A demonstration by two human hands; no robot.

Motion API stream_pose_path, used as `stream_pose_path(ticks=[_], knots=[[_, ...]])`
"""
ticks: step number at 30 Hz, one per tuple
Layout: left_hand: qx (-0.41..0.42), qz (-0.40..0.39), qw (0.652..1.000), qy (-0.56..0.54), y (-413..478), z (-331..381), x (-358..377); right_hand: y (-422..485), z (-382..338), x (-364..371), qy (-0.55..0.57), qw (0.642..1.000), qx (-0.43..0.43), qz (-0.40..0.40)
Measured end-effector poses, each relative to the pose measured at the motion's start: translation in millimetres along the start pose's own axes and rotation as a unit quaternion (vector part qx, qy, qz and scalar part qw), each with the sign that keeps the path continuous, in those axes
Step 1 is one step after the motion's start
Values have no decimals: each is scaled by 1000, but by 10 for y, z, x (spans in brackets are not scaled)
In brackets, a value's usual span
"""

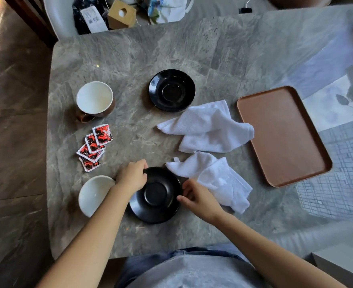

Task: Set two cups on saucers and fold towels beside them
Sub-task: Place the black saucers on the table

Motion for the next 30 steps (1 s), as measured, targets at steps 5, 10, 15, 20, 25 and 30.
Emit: stream_pose_path(ticks=[5, 10, 15, 20, 25, 30], knots=[[0, 7, 998, -58, -55, 102, 167, 46, 75, -144, 13, 998, -9, 55], [27, 46, 993, -105, -170, 313, 392, 57, 266, -339, 22, 994, -19, 108], [2, 95, 981, -168, -262, 324, 508, 69, 321, -352, 22, 991, -13, 128], [-13, 120, 957, -263, -281, 285, 561, 78, 323, -347, 21, 991, -2, 134], [-14, 131, 950, -283, -288, 249, 611, 76, 331, -375, 15, 989, 1, 144], [-9, 129, 926, -355, -387, 219, 660, -43, 274, -367, 1, 978, -23, 205]])
Point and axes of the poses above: each hand's wrist, its own y-axis towards the middle knuckle, its own x-axis out of the palm, z = x × y, the point moved 3 cm from there along y, towards the middle knuckle, and after that the axes turned 12 degrees about x, right-handed, at the moved point
